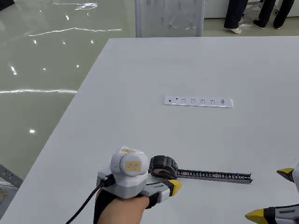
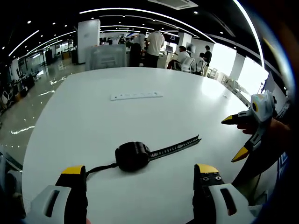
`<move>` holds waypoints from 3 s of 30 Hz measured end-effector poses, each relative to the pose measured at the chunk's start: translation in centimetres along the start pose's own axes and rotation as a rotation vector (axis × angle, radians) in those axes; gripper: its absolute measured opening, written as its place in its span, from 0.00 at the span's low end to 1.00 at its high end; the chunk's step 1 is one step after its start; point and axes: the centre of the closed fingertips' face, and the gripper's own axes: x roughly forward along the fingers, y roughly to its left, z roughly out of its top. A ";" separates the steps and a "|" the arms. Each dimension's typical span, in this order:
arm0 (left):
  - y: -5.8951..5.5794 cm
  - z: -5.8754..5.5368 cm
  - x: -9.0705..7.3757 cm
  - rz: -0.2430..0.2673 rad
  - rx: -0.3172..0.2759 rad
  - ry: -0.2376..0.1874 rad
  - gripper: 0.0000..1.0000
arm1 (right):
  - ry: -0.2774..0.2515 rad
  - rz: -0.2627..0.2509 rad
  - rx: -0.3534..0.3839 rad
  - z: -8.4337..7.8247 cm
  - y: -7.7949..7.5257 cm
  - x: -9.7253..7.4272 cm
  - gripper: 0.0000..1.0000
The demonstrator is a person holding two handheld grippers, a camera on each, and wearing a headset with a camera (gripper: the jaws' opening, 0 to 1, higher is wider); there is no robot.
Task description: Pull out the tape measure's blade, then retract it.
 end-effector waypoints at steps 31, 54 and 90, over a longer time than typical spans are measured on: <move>0.2 -0.3 6.8 0.034 -0.033 0.051 0.86 | 0.110 0.102 -0.190 -0.9 -2.7 4.8 0.83; 1.4 -1.6 10.3 0.075 -0.092 0.078 0.81 | 0.148 0.162 -0.326 -0.9 -4.9 8.2 0.67; 2.3 -2.6 13.1 0.100 -0.191 0.129 0.76 | 0.240 0.279 -0.541 -4.2 -6.9 10.4 0.30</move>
